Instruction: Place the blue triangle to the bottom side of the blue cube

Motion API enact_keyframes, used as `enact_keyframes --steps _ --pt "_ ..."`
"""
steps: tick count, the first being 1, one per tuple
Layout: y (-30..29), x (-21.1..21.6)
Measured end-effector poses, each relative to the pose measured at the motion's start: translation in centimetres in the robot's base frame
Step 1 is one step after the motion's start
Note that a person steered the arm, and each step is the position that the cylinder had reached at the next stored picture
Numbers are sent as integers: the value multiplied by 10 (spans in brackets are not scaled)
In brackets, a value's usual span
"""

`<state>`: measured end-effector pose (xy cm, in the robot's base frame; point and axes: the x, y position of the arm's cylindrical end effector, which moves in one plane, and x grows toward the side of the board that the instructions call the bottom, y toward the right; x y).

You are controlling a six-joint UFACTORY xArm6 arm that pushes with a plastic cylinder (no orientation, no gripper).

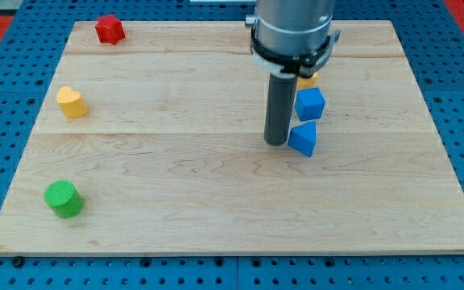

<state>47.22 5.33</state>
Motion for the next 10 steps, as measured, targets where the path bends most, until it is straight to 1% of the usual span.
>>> enact_keyframes --steps 1,2,5,7,10 --pt "7 26" --pt "9 21" --pt "64 13" --pt "86 -3" --pt "73 2"
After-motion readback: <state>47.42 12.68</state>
